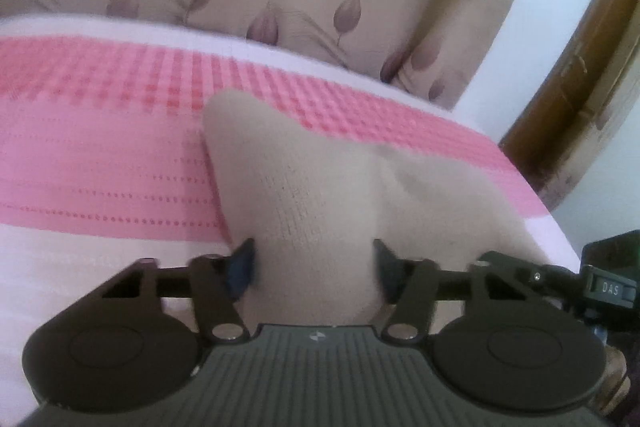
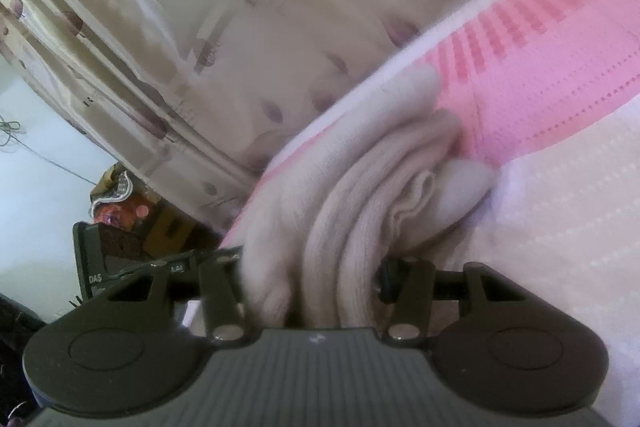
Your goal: Fold small clothes
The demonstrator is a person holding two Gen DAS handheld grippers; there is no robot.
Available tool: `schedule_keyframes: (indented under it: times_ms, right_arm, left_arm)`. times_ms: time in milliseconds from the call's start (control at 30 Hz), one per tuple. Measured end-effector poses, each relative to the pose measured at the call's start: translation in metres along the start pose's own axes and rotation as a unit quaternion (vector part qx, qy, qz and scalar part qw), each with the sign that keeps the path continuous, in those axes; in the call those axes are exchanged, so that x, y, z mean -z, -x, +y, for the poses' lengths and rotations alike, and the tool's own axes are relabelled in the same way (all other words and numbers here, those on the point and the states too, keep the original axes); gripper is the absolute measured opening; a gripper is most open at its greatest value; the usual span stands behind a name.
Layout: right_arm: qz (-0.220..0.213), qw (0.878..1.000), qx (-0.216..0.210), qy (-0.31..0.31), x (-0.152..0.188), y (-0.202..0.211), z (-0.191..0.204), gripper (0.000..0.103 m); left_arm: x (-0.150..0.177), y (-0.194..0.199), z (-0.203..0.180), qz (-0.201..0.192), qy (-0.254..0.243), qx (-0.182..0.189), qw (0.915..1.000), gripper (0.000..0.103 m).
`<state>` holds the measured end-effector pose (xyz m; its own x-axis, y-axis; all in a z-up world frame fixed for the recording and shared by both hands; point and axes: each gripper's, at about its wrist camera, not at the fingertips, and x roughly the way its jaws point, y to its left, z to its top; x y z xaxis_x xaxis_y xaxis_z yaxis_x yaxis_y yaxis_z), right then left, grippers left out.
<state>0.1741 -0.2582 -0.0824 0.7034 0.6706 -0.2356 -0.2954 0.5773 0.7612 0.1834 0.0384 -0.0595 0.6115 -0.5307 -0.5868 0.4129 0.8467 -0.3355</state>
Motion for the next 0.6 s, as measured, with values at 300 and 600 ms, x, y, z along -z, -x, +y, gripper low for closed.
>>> schedule_keyframes:
  times_ms: [300,600]
  right_arm:
    - [-0.019,0.999,-0.026,0.030,-0.002,0.004,0.027,0.053]
    - [-0.022,0.999,-0.034,0.032,0.007,0.005,0.036,0.053]
  left_arm:
    - [-0.007,0.049,-0.035,-0.048,-0.051,-0.045,0.9965,0.042]
    - [-0.001,0.076,-0.058,-0.073,-0.090,-0.073,0.9906,0.022]
